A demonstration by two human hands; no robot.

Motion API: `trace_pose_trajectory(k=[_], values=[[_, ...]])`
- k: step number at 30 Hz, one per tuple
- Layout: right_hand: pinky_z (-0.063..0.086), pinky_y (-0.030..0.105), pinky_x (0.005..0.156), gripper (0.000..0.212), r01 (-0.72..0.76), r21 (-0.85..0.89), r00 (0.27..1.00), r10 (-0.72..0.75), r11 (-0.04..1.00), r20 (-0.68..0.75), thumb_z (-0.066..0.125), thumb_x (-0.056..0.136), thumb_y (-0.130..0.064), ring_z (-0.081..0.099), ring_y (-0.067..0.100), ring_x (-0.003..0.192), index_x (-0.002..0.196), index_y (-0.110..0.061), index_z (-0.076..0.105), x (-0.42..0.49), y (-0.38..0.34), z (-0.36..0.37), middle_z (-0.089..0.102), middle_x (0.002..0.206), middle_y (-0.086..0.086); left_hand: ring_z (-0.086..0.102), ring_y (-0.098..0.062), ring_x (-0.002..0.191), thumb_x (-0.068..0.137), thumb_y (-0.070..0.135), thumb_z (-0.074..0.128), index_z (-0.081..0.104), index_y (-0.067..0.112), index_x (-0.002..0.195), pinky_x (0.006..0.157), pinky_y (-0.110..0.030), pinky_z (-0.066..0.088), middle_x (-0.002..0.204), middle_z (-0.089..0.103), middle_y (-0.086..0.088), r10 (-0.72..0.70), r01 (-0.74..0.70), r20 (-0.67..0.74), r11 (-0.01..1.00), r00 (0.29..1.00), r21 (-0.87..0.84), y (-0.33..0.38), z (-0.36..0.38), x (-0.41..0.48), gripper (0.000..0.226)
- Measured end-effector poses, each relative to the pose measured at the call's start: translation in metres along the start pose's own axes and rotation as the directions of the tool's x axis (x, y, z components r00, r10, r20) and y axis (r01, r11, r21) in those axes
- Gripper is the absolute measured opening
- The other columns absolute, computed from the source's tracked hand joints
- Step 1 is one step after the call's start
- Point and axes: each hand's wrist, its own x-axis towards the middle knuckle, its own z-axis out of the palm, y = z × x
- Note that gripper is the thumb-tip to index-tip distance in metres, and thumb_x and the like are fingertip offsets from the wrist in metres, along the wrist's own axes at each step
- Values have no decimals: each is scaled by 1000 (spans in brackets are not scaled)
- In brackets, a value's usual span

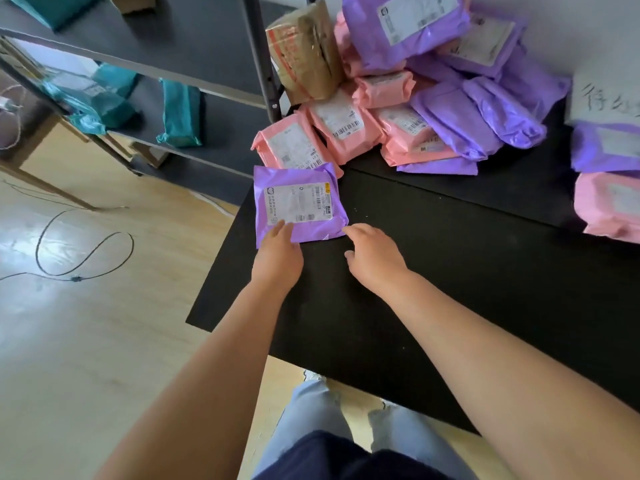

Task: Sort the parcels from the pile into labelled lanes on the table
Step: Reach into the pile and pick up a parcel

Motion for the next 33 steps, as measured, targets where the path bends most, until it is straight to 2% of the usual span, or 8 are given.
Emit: trace_pose_trajectory(k=[4,10,16,21,23,25,30,33], values=[[21,42,120,56,38,-100,999,-35,994,31,52,96,-10,28,25,144,149,-13,34,16,-6,17,33,156,4,9,-22,153,103,11,37,23,13,156,123,-41,18,165,15,-4,107,-125,111,977,988,173,-17,7,21,54],[12,44,124,62,-3,-101,999,7,995,40,51,97,-12,19,23,149,154,-19,26,26,-5,28,26,159,4,17,-22,151,104,22,40,29,17,154,122,-39,15,163,22,-1,218,-258,156,910,964,325,-17,20,13,51],[14,40,122,49,-64,-102,998,63,993,-10,47,101,-17,28,25,143,150,-24,40,11,13,31,37,152,3,43,-25,132,102,16,40,52,20,141,109,-36,31,147,46,1,284,-319,154,895,946,312,-8,27,2,40],[20,41,122,39,-74,-122,995,65,990,-79,48,100,-17,39,24,136,136,-23,59,-3,41,26,52,139,1,56,-24,119,101,10,42,50,21,142,95,-37,50,141,51,-2,287,-327,188,913,939,244,13,30,4,43],[22,42,122,36,-80,-143,993,68,986,-93,49,99,-17,41,23,136,133,-20,60,-11,50,26,54,138,0,53,-20,120,101,11,43,55,22,139,88,-34,53,139,53,0,347,-364,116,909,931,202,23,31,5,41],[22,41,122,35,-96,-155,991,80,983,-104,50,100,-19,40,22,139,134,-20,57,-19,58,29,51,143,0,46,-19,124,100,12,48,56,22,137,89,-31,50,140,52,2,398,-404,74,897,915,180,29,33,6,40],[16,43,123,36,-132,-97,984,119,986,-133,53,101,-31,28,26,148,135,-19,56,-29,71,33,41,154,0,37,-20,132,93,7,54,59,22,135,103,-31,38,145,48,4,418,-444,158,871,894,208,25,49,9,44],[12,44,124,41,-205,-96,968,187,974,-170,51,102,-28,19,26,152,142,-20,48,-37,71,40,31,160,1,35,-18,132,95,9,53,61,22,134,100,-31,42,145,46,7,411,-438,167,879,896,186,20,59,1,41]])
